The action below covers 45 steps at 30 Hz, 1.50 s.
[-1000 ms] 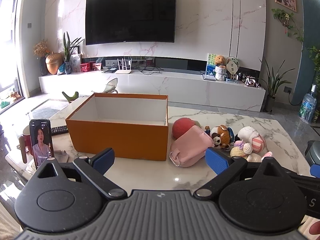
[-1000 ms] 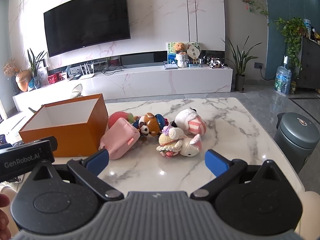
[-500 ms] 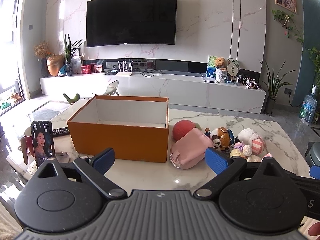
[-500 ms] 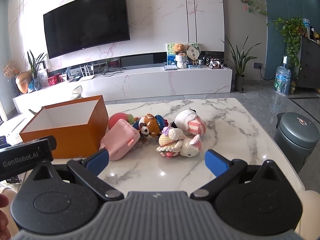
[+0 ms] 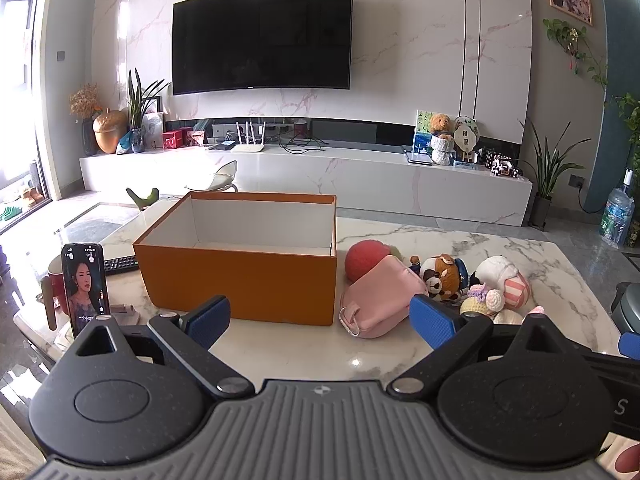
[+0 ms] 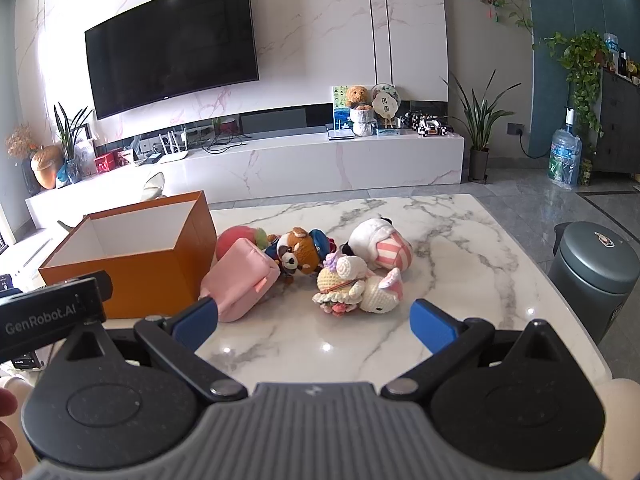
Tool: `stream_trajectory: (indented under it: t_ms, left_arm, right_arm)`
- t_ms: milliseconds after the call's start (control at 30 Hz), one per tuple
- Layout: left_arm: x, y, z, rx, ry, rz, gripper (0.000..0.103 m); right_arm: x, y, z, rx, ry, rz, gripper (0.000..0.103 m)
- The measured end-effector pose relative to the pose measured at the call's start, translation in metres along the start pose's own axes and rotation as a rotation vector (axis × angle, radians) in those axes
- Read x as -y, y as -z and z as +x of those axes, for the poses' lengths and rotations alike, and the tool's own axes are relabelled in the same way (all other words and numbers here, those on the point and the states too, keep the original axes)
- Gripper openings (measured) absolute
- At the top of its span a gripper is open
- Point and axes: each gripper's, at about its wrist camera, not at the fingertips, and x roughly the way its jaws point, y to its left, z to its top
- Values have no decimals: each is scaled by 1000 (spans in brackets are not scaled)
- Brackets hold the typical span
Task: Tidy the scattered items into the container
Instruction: 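Move both tools toward the plush toys beside the orange box, then grasp the pink bag with the left tool while the right tool grasps the crocheted bunny doll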
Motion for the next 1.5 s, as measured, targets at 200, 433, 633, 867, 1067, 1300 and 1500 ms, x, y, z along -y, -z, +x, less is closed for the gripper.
stream_trajectory:
  t_ms: [200, 433, 633, 867, 1067, 1300, 1500]
  left_arm:
    - [1, -1, 2, -5, 0, 2, 103]
    - [2, -1, 9, -21, 2, 4, 103]
    - [4, -1, 17, -39, 2, 11, 103]
    - [12, -2, 37, -76, 7, 27, 103]
    - [21, -7, 61, -103, 25, 49, 103]
    - [31, -19, 92, -133, 51, 68, 103]
    - [44, -26, 125, -163, 70, 117, 103]
  right_arm:
    - [0, -1, 3, -5, 0, 5, 103]
    - [2, -2, 8, -15, -2, 11, 103]
    - [5, -1, 21, -38, -5, 24, 103]
    - [10, -1, 38, -67, -5, 37, 103]
    - [15, -5, 60, -91, 7, 44, 103]
    - [23, -19, 92, -125, 13, 46, 103]
    - [29, -31, 124, -144, 20, 50, 101]
